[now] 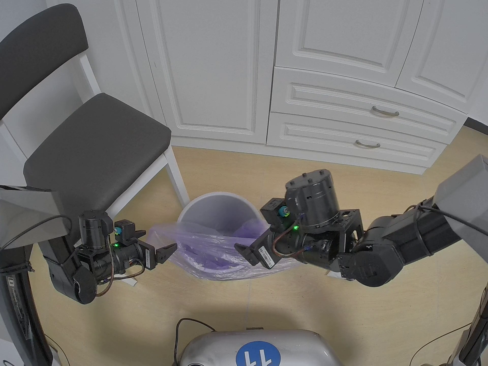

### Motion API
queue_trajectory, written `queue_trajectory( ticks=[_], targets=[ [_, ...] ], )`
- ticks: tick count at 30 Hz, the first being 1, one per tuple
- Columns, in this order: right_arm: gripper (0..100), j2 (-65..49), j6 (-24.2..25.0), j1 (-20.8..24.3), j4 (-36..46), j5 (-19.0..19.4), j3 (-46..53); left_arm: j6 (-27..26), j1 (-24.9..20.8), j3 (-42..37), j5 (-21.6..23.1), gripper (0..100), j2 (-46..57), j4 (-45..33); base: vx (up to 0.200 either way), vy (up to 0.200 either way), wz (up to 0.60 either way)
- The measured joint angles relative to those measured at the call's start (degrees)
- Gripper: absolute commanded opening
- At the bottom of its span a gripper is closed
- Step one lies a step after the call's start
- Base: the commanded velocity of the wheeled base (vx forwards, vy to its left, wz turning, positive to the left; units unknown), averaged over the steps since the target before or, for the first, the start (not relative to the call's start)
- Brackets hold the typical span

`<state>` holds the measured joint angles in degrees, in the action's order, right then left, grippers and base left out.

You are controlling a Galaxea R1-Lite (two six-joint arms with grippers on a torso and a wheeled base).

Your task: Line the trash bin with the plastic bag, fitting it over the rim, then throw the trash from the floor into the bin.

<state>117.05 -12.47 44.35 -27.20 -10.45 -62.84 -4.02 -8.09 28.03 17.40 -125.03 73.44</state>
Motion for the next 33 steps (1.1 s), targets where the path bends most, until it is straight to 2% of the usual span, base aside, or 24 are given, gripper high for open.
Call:
queue_trajectory(
  ticks=[5, 13, 21, 30, 31, 33],
  targets=[
    [100, 2.8, -0.4, 1.4, 3.5, -0.2, -4.1, -0.6, 0.1, -3.0, 2.2, 100, 5.4, -0.4, 0.0, 0.0, 0.0],
    [100, 7.9, -3.4, 1.8, 9.9, -0.2, -10.6, -0.5, -1.6, -5.7, 2.8, 100, 13.0, 0.7, 0.0, 0.0, 0.0],
    [100, 14.4, -6.6, 1.8, 10.8, -0.4, -17.7, -0.1, -5.0, -7.8, 2.4, 100, 17.3, 5.6, 0.0, 0.0, 0.0],
    [100, 21.4, -6.9, 1.5, 10.8, -2.5, -24.9, -0.2, -5.4, -8.4, 2.2, 100, 18.5, 6.9, 0.0, 0.0, 0.0],
    [0, 21.8, -6.9, 1.5, 10.8, -2.6, -25.2, -0.2, -5.4, -8.4, 2.2, 100, 18.5, 6.9, 0.0, 0.0, 0.0],
    [0, 22.6, -6.9, 1.5, 10.8, -2.6, -25.7, -0.2, -5.4, -8.4, 2.2, 100, 18.5, 6.9, 0.0, 0.0, 0.0]
  ],
)
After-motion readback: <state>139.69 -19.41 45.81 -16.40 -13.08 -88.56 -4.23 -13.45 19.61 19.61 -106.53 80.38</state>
